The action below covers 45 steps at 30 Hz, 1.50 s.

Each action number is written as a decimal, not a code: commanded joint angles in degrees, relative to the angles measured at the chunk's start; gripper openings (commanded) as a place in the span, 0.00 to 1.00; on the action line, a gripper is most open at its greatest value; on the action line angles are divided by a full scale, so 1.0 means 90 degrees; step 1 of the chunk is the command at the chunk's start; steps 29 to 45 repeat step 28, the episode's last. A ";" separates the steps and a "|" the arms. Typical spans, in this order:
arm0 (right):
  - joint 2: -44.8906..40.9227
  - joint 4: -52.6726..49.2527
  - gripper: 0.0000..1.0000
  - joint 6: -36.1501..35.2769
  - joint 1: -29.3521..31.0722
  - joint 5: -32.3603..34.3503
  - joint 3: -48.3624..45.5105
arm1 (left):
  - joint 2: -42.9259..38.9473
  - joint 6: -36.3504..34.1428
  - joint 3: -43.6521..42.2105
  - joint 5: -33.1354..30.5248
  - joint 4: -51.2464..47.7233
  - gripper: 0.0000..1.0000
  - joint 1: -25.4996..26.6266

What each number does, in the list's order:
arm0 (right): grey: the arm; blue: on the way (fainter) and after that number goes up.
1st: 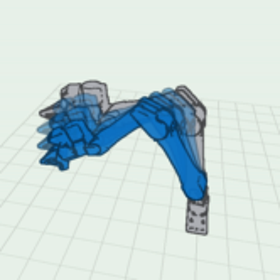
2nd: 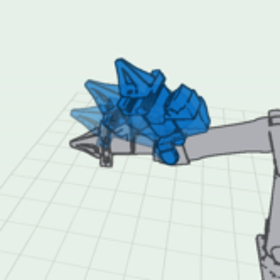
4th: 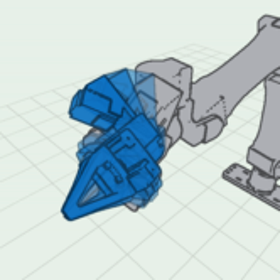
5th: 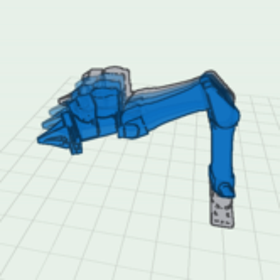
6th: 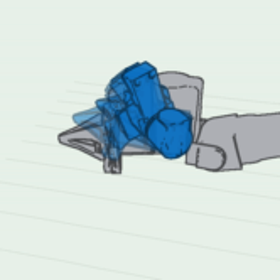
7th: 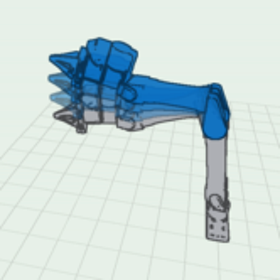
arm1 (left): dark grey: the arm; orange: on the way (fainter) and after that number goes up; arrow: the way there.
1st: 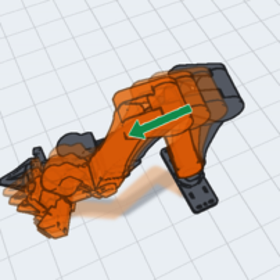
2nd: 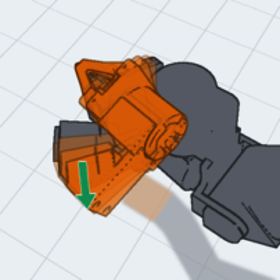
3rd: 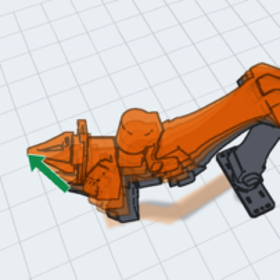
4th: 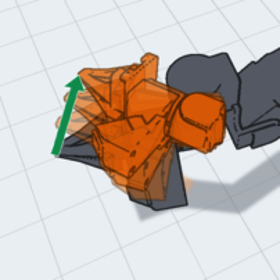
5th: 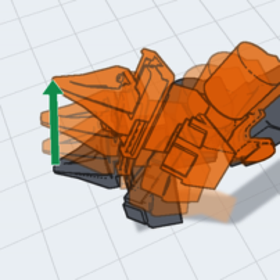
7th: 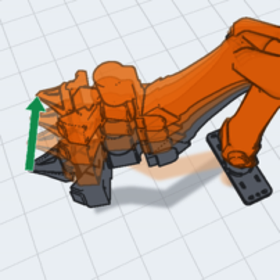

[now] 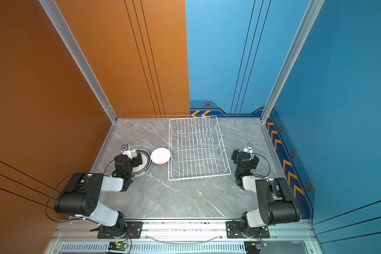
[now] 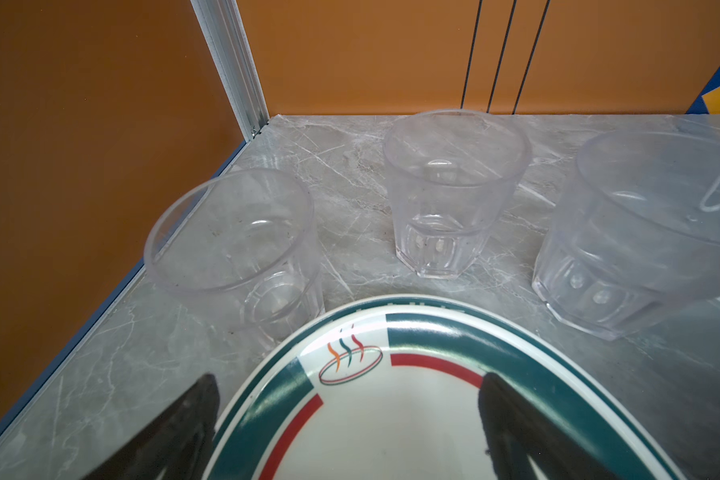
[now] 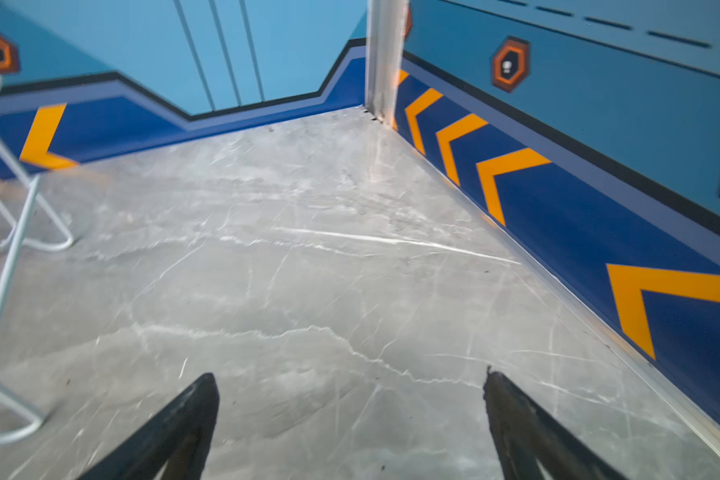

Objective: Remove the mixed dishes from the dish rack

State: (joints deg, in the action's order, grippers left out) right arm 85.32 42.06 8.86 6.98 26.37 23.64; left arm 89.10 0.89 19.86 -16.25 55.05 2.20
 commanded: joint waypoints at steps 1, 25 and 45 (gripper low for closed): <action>0.0108 0.0104 1.00 -0.0559 0.0075 0.0320 0.0234 | 0.0075 0.0022 0.0053 -0.0287 0.0109 0.98 0.0124; 0.0398 0.1573 1.00 -0.0356 -0.0410 -0.0816 -0.0459 | 0.0132 -0.0219 0.0028 -0.0682 0.0280 0.98 0.0430; 0.0360 0.1467 1.00 -0.0336 -0.0415 -0.0816 -0.0446 | 0.0117 -0.0237 -0.0010 -0.0699 0.0319 0.98 0.0463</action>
